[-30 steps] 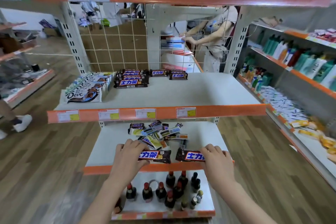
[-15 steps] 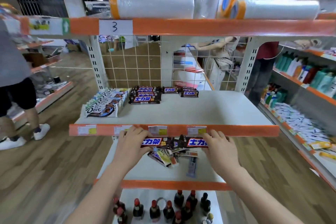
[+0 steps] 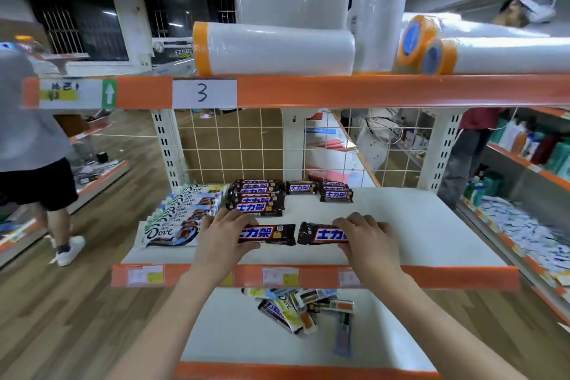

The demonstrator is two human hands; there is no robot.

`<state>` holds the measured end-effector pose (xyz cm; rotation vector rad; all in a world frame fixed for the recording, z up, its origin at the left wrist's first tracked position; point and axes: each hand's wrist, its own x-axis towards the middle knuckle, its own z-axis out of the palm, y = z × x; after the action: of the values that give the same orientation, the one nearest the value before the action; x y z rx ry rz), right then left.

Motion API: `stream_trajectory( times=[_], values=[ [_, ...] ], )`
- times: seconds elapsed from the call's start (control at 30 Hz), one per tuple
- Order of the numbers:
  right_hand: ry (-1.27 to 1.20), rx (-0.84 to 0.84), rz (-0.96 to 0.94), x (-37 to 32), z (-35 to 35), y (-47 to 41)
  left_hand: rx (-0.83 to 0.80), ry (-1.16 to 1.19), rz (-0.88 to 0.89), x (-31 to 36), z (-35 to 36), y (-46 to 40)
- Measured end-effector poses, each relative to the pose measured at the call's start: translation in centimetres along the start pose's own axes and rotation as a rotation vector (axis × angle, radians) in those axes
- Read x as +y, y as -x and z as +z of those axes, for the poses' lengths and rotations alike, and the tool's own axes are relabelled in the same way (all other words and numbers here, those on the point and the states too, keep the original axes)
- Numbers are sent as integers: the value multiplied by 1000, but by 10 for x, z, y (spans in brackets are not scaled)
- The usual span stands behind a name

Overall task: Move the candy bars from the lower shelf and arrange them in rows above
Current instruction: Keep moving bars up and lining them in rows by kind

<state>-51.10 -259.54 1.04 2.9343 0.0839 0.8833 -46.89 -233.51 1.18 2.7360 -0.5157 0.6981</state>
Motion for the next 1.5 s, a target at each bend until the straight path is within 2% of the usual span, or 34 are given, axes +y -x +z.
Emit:
stream_trajectory(
  times=[0.2,0.3,0.43,1.0,1.5],
  values=[
    [-32,37,-22,-8,23,-28,-6,-26,1,-24,19,-27],
    [-55,80,-38,-12,39,-38,-78,-22,-5,-34,29,-40],
    [-45,49,-18,-15,57,-54,-178,-56,4,-46,44,-55],
    [-37,-14,33,-34,84,-93,-224,-27,9,-78,76,-90],
    [-68,-180,69,-52,76,-89,-208,-24,19,-85,78,-94]
  ],
)
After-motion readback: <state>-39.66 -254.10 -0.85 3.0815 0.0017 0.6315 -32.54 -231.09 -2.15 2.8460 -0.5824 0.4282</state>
